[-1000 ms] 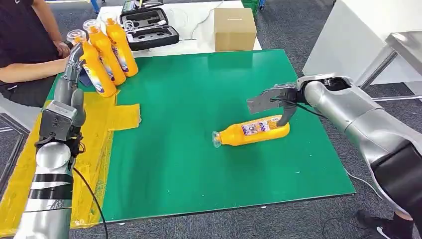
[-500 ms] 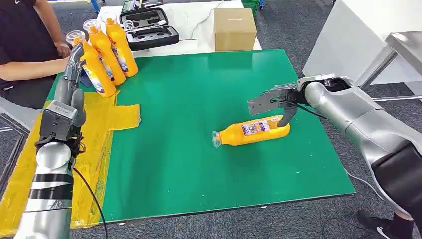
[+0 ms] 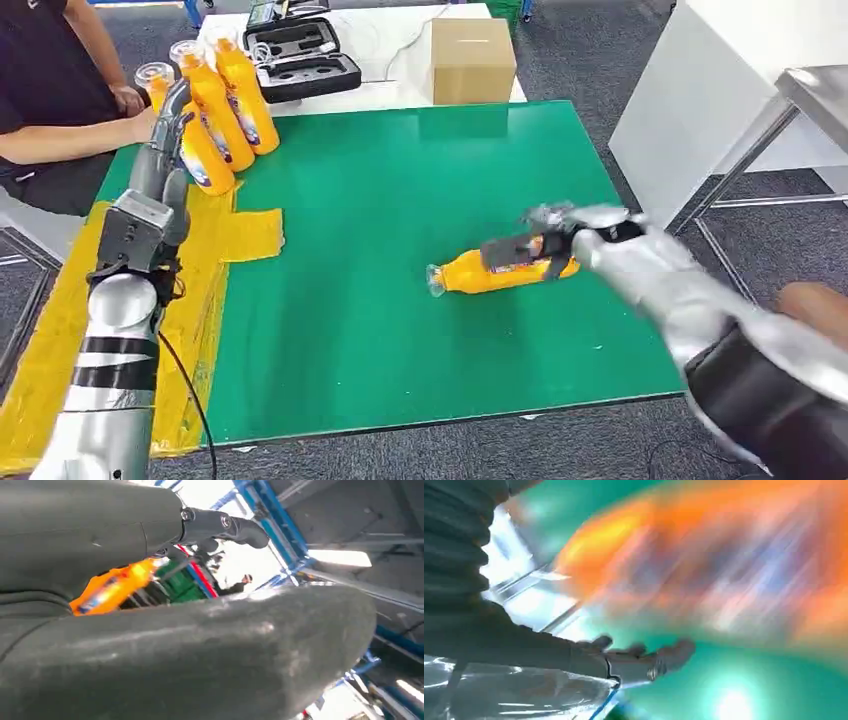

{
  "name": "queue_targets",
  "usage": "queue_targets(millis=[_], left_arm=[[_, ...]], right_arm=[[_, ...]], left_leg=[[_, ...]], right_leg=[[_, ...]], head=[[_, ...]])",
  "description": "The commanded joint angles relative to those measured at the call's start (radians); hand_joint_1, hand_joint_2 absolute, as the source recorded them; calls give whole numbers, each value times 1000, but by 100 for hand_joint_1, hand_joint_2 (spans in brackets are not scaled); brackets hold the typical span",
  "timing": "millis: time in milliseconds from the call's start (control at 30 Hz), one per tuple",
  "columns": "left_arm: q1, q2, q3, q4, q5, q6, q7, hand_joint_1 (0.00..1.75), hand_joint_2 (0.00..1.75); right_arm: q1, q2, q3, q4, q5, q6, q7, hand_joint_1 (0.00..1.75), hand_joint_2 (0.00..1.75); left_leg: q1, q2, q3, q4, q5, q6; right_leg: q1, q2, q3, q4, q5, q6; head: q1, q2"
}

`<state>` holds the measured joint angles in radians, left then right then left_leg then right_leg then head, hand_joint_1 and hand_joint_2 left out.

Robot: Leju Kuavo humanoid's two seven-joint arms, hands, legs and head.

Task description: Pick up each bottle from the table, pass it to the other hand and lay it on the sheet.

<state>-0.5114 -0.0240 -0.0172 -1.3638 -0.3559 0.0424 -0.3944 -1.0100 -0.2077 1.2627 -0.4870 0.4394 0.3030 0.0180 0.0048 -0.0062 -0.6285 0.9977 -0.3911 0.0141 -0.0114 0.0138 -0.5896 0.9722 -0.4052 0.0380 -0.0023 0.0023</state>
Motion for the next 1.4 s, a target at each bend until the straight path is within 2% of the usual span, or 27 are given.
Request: queue_targets(millis=[33, 767, 800, 833, 1400], left_arm=[[-69, -15, -38, 112, 9, 8, 5, 0, 0], [-92, -20, -41, 142, 14, 3, 3, 0, 0], [-93, -19, -41, 144, 15, 3, 3, 0, 0], [-94, -20, -41, 145, 16, 2, 2, 0, 0], [-67, -24, -49, 123, 19, 2, -4, 0, 0]], right_arm=[[37, 129, -10, 239, 8, 29, -17, 0, 175], [37, 123, -29, 242, 20, 56, -14, 0, 175], [38, 123, -34, 242, 17, 57, -14, 35, 175], [39, 121, -37, 242, 17, 56, -15, 175, 175], [46, 130, -110, 232, -14, -19, -3, 175, 175]], left_leg=[[0, 0, 0, 1, 0, -1], [0, 0, 1, 1, 2, 0], [0, -1, 2, 1, 2, 0], [0, 0, 2, 0, 2, 0], [0, 0, 3, 0, 1, -1]], right_leg=[[0, -1, -1, 2, -1, -1], [0, -3, 1, 1, 0, -2], [0, -3, 1, 1, 0, -2], [0, -2, 1, 1, 1, -2], [0, -3, 2, 1, 1, -4]], head=[[-2, 0], [0, 0], [0, 0], [0, 0], [0, 0]])
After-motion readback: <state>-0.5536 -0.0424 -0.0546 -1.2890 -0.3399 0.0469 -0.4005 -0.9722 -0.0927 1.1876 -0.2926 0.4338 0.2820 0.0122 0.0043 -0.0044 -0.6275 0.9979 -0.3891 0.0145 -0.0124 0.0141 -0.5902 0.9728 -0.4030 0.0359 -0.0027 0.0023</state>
